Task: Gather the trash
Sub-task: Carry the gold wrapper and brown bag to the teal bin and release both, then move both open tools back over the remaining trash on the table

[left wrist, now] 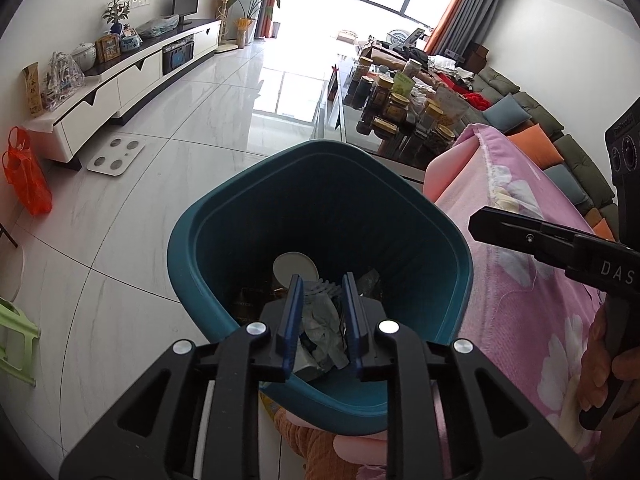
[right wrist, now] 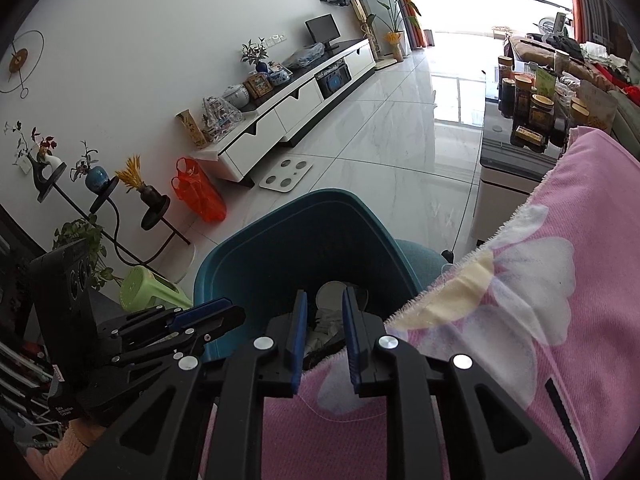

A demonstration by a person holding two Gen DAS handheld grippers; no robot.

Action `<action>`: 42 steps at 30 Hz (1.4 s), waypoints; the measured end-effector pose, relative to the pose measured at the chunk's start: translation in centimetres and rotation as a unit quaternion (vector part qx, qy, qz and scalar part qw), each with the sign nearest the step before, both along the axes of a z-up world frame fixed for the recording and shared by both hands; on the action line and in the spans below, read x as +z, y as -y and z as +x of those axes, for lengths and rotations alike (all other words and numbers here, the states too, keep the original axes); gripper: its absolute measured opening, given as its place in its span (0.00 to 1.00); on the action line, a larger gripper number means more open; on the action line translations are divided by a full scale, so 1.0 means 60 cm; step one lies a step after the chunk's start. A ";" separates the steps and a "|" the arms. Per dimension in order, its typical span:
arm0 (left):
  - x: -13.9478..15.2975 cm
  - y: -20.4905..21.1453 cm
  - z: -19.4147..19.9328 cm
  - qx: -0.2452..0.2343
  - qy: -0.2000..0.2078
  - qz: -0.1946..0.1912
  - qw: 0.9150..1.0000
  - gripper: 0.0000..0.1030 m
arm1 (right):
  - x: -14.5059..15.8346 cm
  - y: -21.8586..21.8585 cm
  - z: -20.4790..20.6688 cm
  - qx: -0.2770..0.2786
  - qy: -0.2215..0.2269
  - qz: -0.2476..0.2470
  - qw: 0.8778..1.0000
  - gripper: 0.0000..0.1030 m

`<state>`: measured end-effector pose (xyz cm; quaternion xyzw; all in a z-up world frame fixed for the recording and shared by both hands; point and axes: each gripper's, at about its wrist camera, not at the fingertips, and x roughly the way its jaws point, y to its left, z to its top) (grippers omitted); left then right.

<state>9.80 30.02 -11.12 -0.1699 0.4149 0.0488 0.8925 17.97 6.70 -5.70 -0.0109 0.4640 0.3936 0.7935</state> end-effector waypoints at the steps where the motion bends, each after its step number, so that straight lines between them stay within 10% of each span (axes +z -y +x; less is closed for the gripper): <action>1: 0.000 -0.001 -0.003 0.000 0.004 0.000 1.000 0.21 | 0.001 0.005 -0.003 -0.001 0.000 0.002 1.000 0.17; 6: 0.021 0.008 -0.022 -0.006 0.030 0.014 0.999 0.38 | 0.019 0.041 -0.015 -0.008 0.007 0.023 1.000 0.19; 8: 0.036 0.020 -0.029 -0.010 0.042 0.026 0.999 0.60 | 0.031 0.064 -0.026 -0.010 0.018 0.034 0.999 0.29; 16: 0.100 0.117 -0.051 -0.087 0.105 0.037 0.990 0.72 | 0.081 0.190 -0.085 -0.044 0.067 0.069 0.994 0.38; 42: 0.114 0.569 0.041 -0.382 0.111 0.030 0.917 0.70 | 0.049 0.667 -0.182 -0.351 0.084 0.028 0.932 0.41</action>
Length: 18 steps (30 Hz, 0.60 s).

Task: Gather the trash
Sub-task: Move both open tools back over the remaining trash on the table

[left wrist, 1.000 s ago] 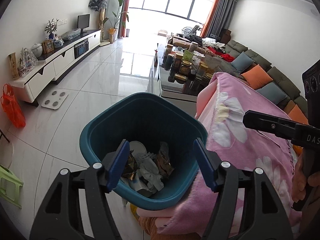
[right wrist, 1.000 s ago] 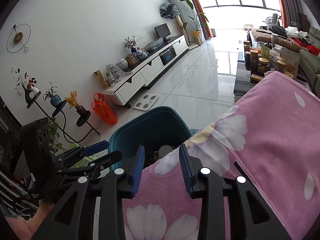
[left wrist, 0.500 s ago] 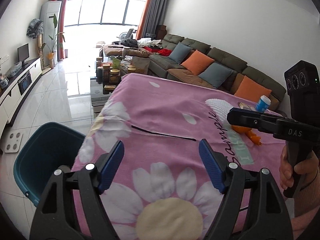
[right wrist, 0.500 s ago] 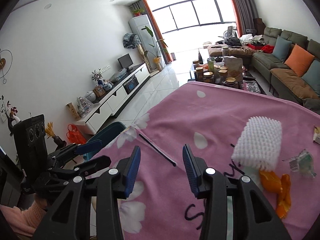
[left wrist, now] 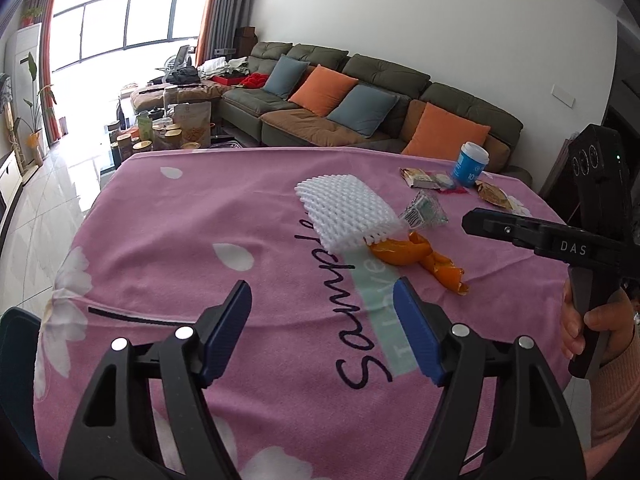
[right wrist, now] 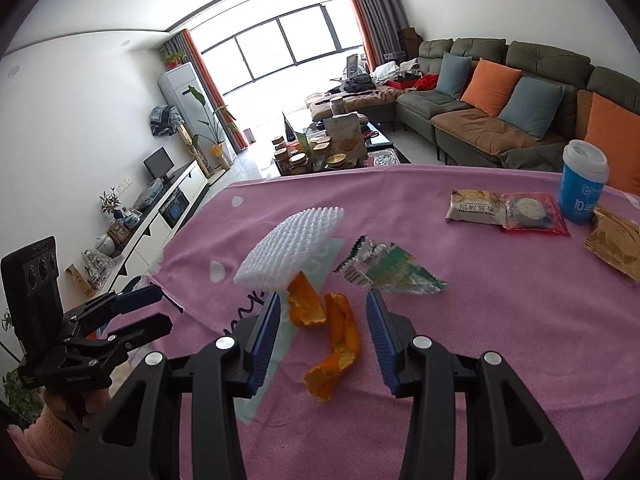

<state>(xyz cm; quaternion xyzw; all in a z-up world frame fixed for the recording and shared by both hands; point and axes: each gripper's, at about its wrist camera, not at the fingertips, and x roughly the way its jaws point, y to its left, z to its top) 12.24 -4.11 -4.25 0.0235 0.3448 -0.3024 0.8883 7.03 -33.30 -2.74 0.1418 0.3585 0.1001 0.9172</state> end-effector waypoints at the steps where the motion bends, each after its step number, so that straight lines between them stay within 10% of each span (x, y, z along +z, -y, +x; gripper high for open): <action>1: 0.000 0.011 0.007 -0.002 0.000 0.003 1.000 0.70 | -0.008 0.003 -0.003 -0.001 -0.007 0.001 1.000 0.41; 18: -0.035 0.092 0.109 -0.014 -0.052 0.030 0.998 0.38 | -0.064 0.002 -0.020 0.010 -0.044 0.029 0.999 0.41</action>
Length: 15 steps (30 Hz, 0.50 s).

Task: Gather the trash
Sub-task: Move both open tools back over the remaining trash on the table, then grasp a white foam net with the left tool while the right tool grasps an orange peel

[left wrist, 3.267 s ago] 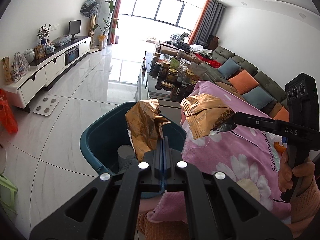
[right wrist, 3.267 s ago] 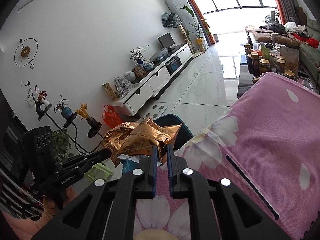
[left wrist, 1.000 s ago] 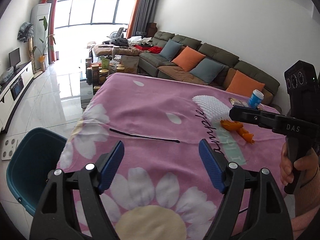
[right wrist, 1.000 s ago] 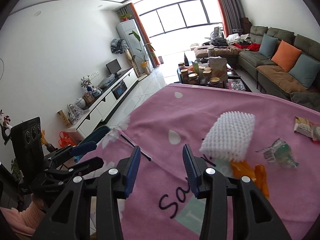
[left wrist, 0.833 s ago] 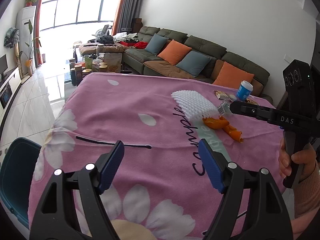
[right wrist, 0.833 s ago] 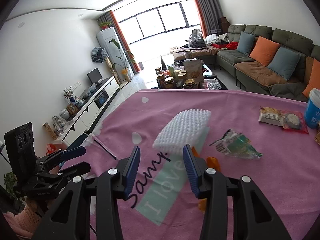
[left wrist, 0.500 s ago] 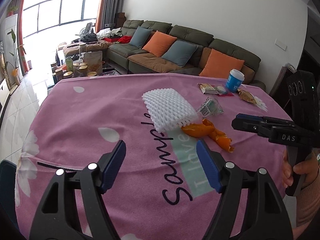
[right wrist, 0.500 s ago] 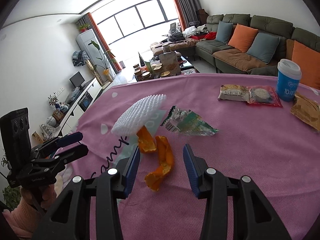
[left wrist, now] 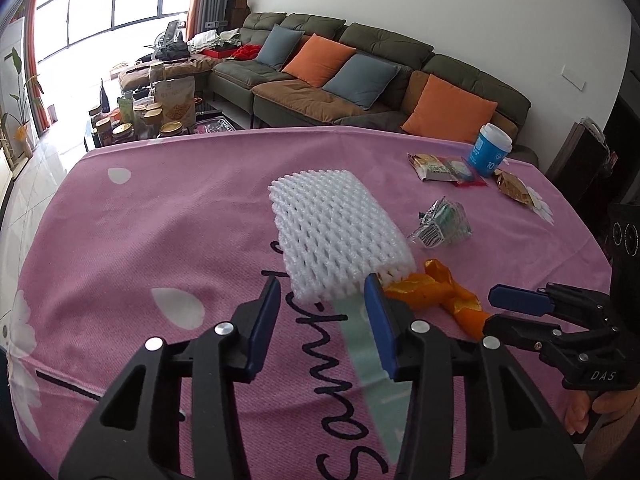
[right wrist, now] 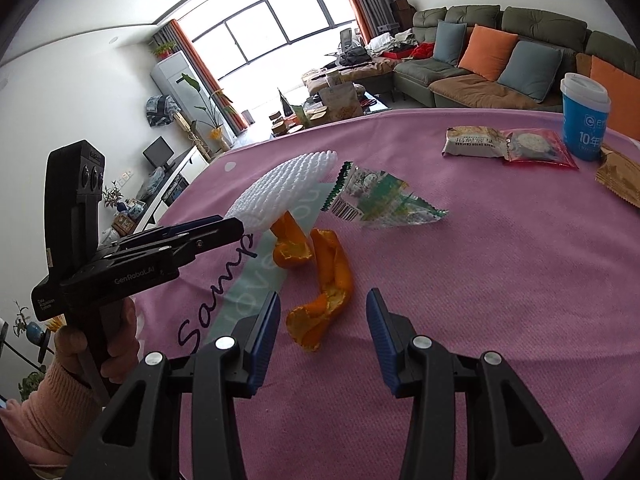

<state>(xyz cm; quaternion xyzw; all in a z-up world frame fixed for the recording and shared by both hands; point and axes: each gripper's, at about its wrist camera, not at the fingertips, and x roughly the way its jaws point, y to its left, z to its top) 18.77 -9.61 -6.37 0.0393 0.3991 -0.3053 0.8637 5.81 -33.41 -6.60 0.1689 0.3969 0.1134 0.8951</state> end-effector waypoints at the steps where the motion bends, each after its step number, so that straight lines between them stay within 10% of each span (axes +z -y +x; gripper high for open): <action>1: -0.001 0.001 0.001 -0.002 -0.002 -0.001 1.000 0.33 | -0.001 0.000 0.000 0.000 -0.001 0.000 1.000 0.41; 8: -0.013 0.009 0.005 -0.009 -0.015 -0.009 1.000 0.10 | -0.010 0.001 0.005 0.000 -0.012 -0.001 1.000 0.41; 12: -0.016 0.011 0.005 -0.002 -0.013 -0.005 1.000 0.11 | -0.012 0.002 0.002 -0.001 -0.014 0.000 1.000 0.41; 15: -0.012 0.009 0.008 0.008 -0.006 -0.005 1.000 0.31 | -0.012 0.003 0.001 -0.002 -0.015 0.001 1.000 0.41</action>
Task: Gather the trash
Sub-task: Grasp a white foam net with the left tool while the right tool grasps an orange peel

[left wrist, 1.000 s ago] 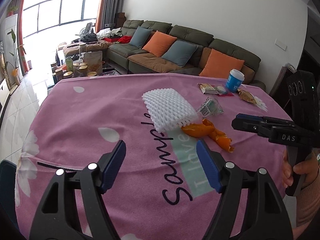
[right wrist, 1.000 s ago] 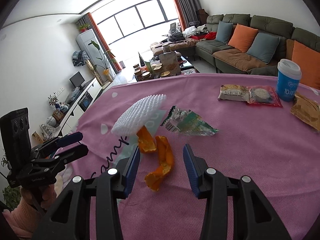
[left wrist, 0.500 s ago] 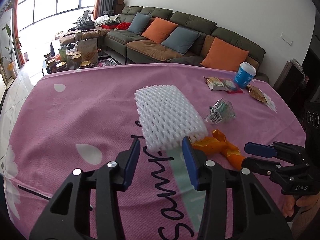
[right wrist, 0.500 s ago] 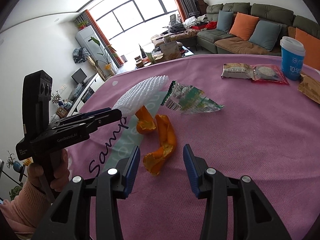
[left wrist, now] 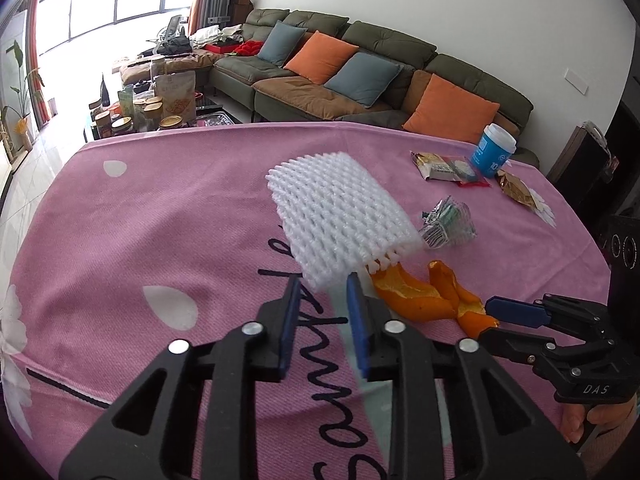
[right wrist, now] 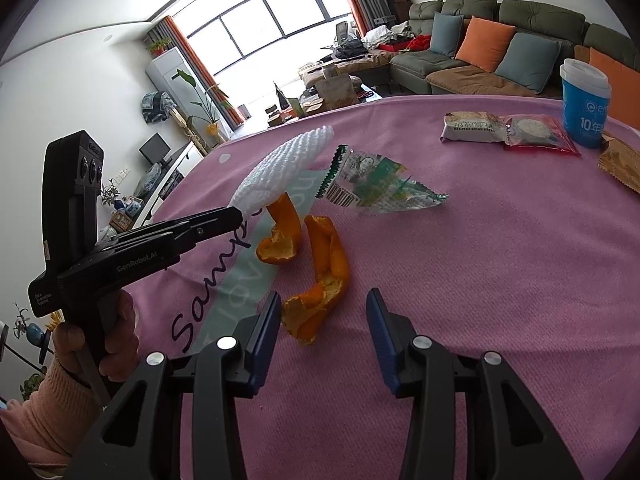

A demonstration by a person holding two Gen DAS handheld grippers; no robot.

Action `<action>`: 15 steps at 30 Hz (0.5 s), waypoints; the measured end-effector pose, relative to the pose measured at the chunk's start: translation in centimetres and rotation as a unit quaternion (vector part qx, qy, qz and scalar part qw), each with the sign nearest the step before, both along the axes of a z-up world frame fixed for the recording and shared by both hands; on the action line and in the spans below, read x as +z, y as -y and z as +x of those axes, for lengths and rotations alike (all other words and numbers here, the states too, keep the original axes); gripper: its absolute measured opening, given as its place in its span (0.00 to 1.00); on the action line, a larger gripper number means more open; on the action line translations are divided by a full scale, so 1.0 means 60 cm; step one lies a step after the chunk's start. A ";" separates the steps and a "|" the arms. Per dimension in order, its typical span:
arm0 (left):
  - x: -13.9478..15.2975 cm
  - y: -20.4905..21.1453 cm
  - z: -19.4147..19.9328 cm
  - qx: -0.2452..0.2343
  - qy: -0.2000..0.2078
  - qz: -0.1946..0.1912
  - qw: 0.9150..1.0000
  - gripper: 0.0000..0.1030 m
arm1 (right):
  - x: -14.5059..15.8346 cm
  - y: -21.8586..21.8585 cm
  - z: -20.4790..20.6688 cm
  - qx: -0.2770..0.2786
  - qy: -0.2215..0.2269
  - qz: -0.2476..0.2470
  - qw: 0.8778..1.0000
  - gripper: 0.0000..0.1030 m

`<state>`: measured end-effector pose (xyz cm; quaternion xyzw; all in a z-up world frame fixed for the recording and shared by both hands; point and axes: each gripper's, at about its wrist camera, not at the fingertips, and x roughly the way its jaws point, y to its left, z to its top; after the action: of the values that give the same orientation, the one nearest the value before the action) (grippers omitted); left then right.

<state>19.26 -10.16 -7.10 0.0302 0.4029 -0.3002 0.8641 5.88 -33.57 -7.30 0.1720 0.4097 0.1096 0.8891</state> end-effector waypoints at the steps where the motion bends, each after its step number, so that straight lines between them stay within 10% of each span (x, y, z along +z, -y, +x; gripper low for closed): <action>1: 0.002 0.000 0.002 0.003 0.002 -0.002 1.000 0.32 | 0.000 0.000 -0.001 0.000 0.000 0.000 1.000 0.41; 9: 0.002 0.005 0.022 0.005 -0.011 -0.013 1.000 0.01 | -0.001 -0.001 -0.001 0.001 -0.002 -0.003 1.000 0.41; 15: 0.005 0.000 0.010 0.003 0.002 -0.015 1.000 0.01 | -0.002 -0.005 0.000 0.001 -0.003 0.001 1.000 0.39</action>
<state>19.88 -10.16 -6.79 0.0163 0.3968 -0.3039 0.8660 5.86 -33.30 -7.41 0.1726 0.4128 0.1102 0.8875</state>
